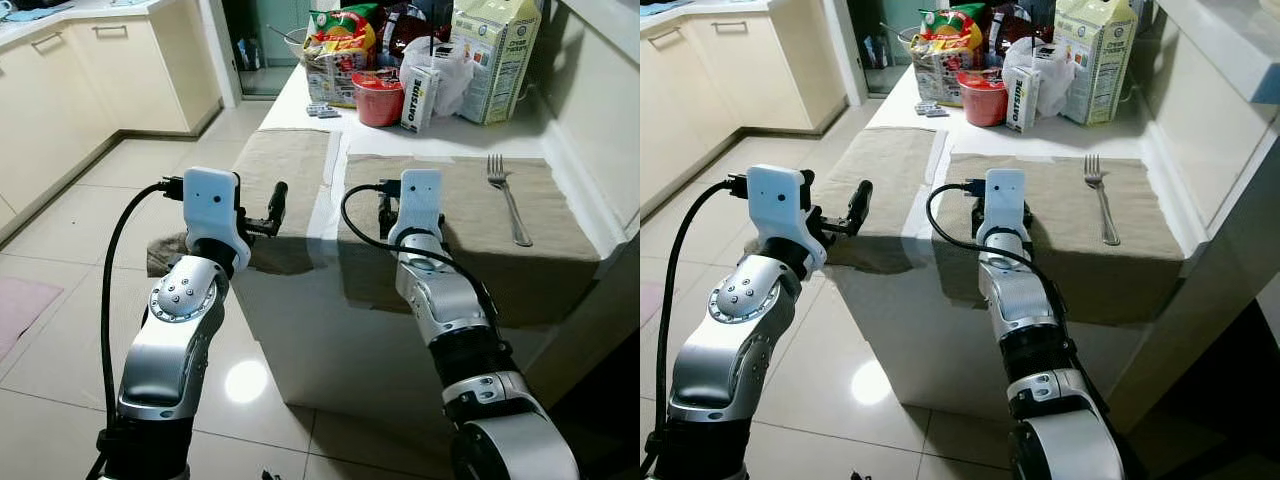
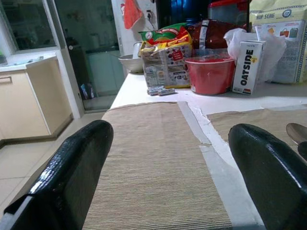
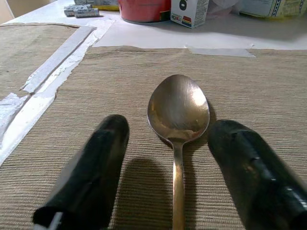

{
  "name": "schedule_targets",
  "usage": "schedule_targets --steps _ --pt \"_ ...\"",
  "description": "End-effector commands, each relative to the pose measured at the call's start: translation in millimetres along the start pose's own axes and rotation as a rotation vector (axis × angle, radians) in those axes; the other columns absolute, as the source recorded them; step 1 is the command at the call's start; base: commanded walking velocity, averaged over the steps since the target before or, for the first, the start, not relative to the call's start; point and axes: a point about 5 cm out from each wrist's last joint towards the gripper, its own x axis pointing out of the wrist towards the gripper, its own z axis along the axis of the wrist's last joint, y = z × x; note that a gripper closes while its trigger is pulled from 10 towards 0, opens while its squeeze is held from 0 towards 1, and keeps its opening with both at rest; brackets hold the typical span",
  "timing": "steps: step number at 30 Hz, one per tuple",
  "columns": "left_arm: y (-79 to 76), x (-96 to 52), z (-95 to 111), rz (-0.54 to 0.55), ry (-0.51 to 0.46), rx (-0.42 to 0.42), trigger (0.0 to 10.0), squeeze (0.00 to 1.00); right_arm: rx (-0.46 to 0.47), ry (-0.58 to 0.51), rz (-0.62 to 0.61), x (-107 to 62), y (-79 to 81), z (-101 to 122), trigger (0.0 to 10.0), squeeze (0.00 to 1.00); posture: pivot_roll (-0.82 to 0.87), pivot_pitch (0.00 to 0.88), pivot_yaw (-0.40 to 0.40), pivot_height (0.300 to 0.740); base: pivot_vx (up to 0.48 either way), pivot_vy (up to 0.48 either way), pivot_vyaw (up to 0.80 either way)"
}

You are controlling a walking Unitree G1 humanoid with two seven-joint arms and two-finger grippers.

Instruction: Setting the table

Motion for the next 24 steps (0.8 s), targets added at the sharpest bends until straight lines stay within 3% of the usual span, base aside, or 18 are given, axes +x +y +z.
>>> schedule_targets --steps 1,7,14,24 --pt "4.2 -0.9 6.4 0.019 -0.026 0.021 10.0 0.0 -0.003 0.209 0.012 -5.9 0.8 -49.9 0.0 0.0 -0.14 0.0 0.137 0.74 0.0 0.0 0.0" --pt "4.1 -0.9 6.6 0.016 -0.027 0.03 10.0 0.0 -0.008 0.172 0.027 -6.7 2.2 -45.1 0.0 0.0 -0.14 0.0 0.139 0.74 0.0 0.0 0.0" --pt "3.9 -0.7 6.5 0.015 -0.027 0.032 10.0 0.0 -0.047 0.036 0.021 -5.9 1.5 -22.7 0.0 0.0 -0.14 0.0 0.143 0.74 0.0 0.0 0.0" --pt "3.7 -0.8 5.9 0.016 -0.025 0.033 10.0 0.0 -0.051 -0.016 0.014 -5.7 -0.6 -14.9 0.0 0.0 -0.14 0.006 0.144 0.74 0.0 0.0 0.0"
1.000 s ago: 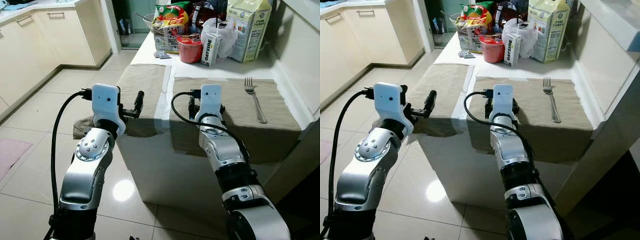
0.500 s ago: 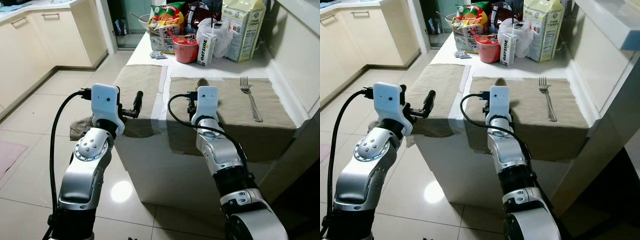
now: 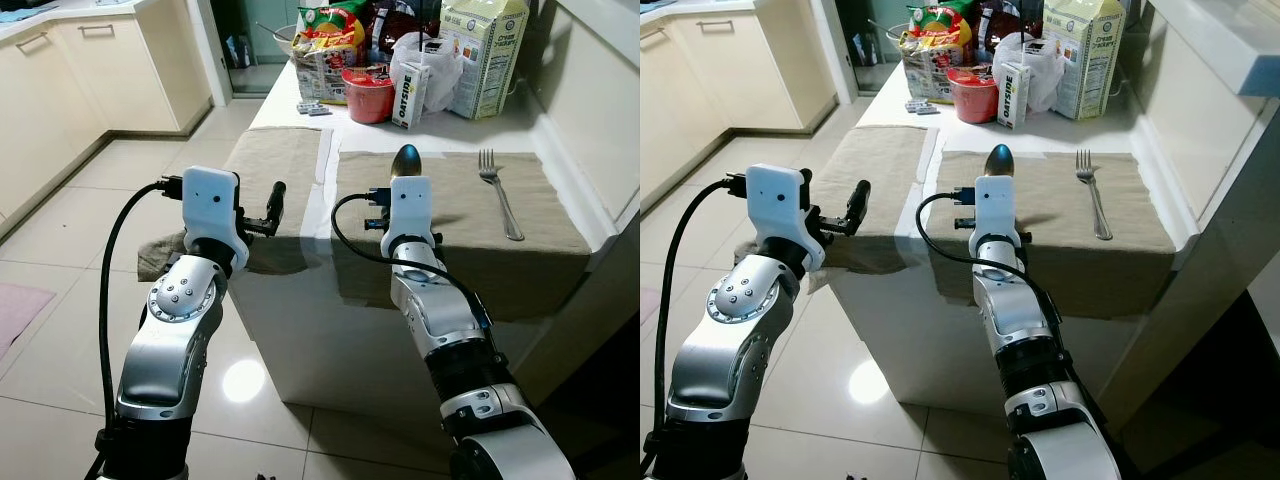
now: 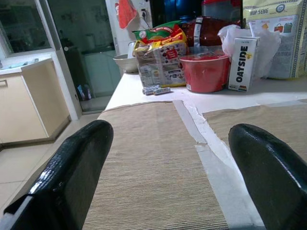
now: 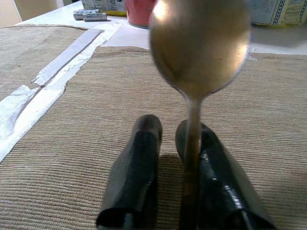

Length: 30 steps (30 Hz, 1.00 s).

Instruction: Setting the table

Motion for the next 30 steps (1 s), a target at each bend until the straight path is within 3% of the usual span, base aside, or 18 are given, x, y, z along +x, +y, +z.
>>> schedule_targets --steps 1,24,30 --pt "2.8 -0.6 5.2 0.01 -0.022 0.012 10.0 0.0 -0.012 0.053 -0.01 -0.5 -3.7 -13.2 0.0 0.0 -0.14 0.006 0.144 0.74 0.0 0.0 0.0" --pt "2.9 1.5 6.2 0.011 -0.028 0.015 10.0 0.0 0.03 -0.066 0.024 1.8 -5.3 13.5 0.0 0.0 -0.15 0.014 0.144 0.74 0.0 0.0 0.0" --pt "4.0 2.3 6.0 0.019 -0.024 0.029 10.0 0.0 0.066 -0.161 0.056 3.2 -6.2 38.3 0.0 0.0 -0.15 0.012 0.14 0.74 0.0 0.0 0.0"
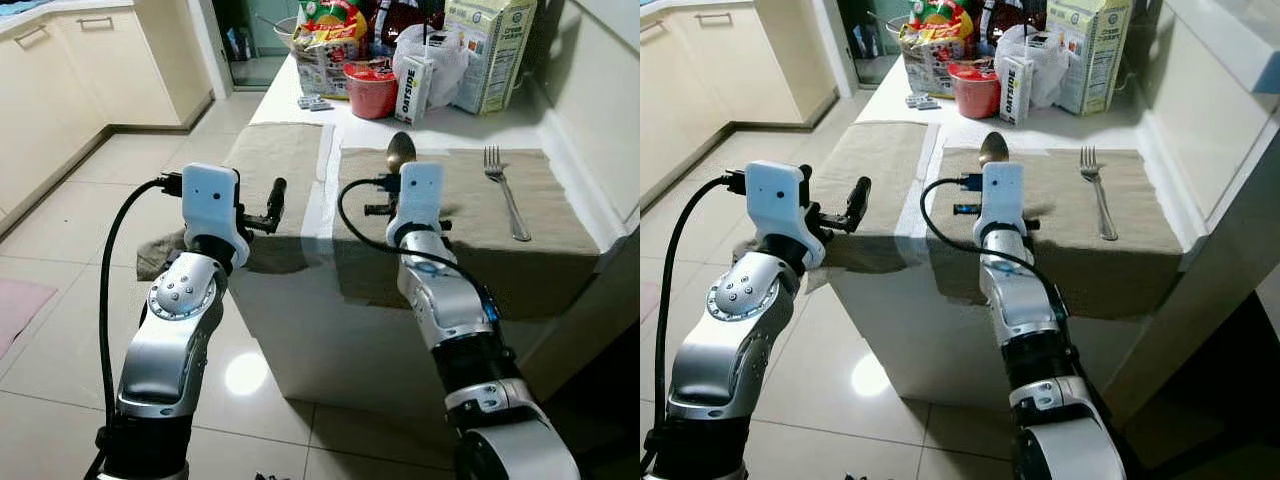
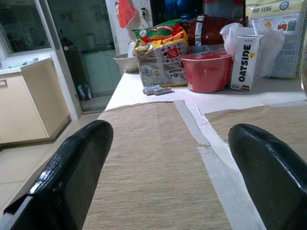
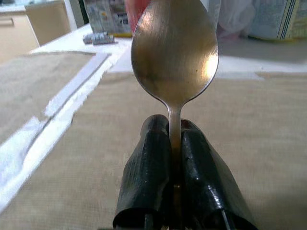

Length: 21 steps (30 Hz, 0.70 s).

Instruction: Setting the table

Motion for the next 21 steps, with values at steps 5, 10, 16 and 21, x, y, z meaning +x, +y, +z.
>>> schedule_targets --steps 5,10,16,21 --pt "6.3 1.2 0.4 0.029 -0.001 0.035 10.0 0.0 -0.038 -0.247 0.062 -0.2 -2.8 47.3 0.0 0.0 -0.14 0.003 0.135 0.74 0.0 0.0 0.0" --pt "7.4 2.0 -0.3 0.031 0.0 0.038 10.0 0.0 -0.078 -0.404 0.084 -11.9 -8.3 68.1 0.0 0.0 -0.15 0.0 0.132 0.74 0.0 0.0 0.0" --pt "8.2 2.8 -0.2 0.035 -0.013 0.038 10.0 0.0 -0.066 -0.615 0.077 -36.9 -18.8 92.4 0.0 0.0 -0.16 0.0 0.129 0.74 0.0 0.0 0.0" --pt "9.2 4.4 1.4 0.04 -0.032 0.03 10.0 0.0 -0.064 -0.782 0.038 -50.6 -26.5 122.1 0.0 0.0 -0.16 0.0 0.13 0.74 0.0 0.0 0.0"
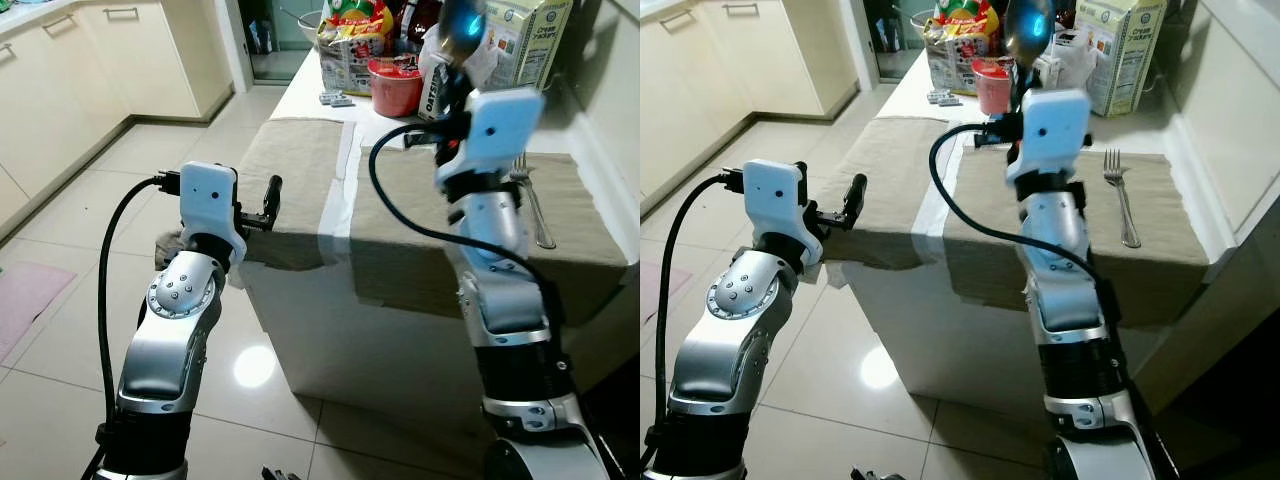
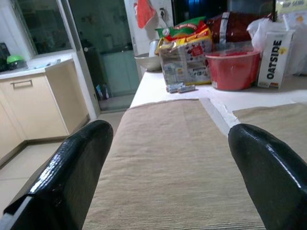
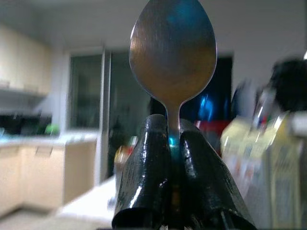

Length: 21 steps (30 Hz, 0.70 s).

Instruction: Setting the table

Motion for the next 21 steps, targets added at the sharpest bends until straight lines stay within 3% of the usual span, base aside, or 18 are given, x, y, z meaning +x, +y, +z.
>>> schedule_targets --steps 1,5,13,21 --pt "5.0 2.4 3.2 0.02 -0.016 0.007 10.0 0.0 -0.003 -0.089 -0.019 6.8 -2.3 17.6 0.0 0.0 -0.16 0.0 0.129 0.74 0.0 0.0 0.0" --pt "2.3 0.7 4.8 0.009 -0.039 0.016 10.0 0.0 -0.008 -0.103 -0.029 3.0 -5.0 15.9 0.0 0.0 -0.16 0.0 0.127 0.74 0.0 0.0 0.0" --pt "1.8 -10.2 -4.0 0.004 -0.03 -0.01 10.0 0.0 -0.049 -0.025 -0.015 -29.2 -0.7 -11.0 0.0 0.0 -0.15 0.0 0.12 0.74 0.0 0.0 0.0" --pt "-0.7 -12.8 -4.0 -0.02 -0.041 -0.036 10.0 0.0 -0.053 -0.004 -0.004 -34.3 2.1 -17.9 0.0 0.0 -0.15 0.0 0.125 0.74 0.0 0.0 0.0"
